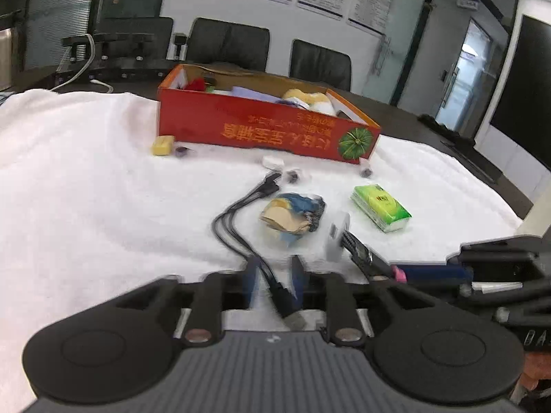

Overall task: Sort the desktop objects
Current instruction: 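Lift both held cables and carry them toward the cardboard box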

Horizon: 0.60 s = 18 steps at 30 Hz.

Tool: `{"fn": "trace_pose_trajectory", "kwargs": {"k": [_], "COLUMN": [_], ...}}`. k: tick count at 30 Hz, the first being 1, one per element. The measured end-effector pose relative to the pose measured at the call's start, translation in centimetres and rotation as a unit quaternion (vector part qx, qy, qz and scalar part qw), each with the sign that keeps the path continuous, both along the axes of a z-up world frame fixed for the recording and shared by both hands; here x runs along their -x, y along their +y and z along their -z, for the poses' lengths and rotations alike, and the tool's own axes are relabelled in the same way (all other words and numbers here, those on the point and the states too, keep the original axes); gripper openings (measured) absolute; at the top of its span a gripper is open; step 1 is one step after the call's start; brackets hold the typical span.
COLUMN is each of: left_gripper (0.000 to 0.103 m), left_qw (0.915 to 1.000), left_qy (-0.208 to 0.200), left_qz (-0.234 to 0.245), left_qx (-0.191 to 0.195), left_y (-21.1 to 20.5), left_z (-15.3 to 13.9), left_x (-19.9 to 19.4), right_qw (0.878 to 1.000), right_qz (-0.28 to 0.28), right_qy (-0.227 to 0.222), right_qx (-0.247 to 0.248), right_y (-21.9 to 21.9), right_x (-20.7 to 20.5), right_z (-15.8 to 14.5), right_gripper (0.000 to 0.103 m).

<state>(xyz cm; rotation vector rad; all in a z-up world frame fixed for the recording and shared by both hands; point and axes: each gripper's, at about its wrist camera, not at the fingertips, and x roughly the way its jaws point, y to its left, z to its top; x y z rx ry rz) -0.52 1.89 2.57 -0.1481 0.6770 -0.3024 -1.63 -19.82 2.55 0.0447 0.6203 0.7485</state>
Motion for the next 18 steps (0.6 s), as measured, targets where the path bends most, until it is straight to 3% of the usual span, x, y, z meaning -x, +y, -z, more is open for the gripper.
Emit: {"fn": "trace_pose_trajectory", "kwargs": {"k": [2,4,6,10,11,13,14,15,18], "left_gripper": [0.063,0.063,0.066,0.064,0.055,0.019,0.017,0.009,0.009], "left_qw": [0.9989,0.9973,0.9954,0.9936,0.9930,0.9900,0.9887,0.9891,0.9922], "left_qy": [-0.029,-0.041,-0.022,0.021,0.031,0.060,0.067,0.061,0.046], "left_qz": [-0.027,-0.013,0.023,0.090,0.096,0.108,0.112,0.110,0.081], "left_qx": [0.024,0.060,0.090,0.066,0.060,0.068,0.074,0.076,0.083], "left_y": [1.5,2.6,2.4,-2.1,-3.1,-4.3,-4.5,-4.5,-3.3], "left_z": [-1.1,-2.5,-2.8,-1.6,-1.1,0.0,0.5,0.6,0.5], "left_x": [0.9,1.0,0.3,-1.7,-2.2,-3.2,-3.6,-3.6,-3.1], "right_qw": [0.999,0.997,0.994,0.993,0.993,0.993,0.993,0.993,0.993], "right_qz": [-0.007,-0.021,-0.029,-0.028,-0.028,-0.030,-0.031,-0.027,-0.013], "right_qy": [-0.014,-0.031,-0.038,-0.034,-0.035,-0.039,-0.037,-0.036,-0.028], "right_qx": [0.037,0.074,0.095,0.107,0.109,0.110,0.109,0.111,0.117], "right_y": [0.4,0.5,0.6,0.7,0.8,0.7,0.6,0.5,-0.1], "right_x": [0.9,2.5,3.4,3.8,3.9,4.3,4.5,4.6,4.7], "right_z": [-0.1,-0.3,-0.2,0.4,0.4,0.5,0.6,0.7,1.1], "right_gripper": [0.014,0.014,0.014,0.015,0.015,0.015,0.015,0.015,0.015]}}
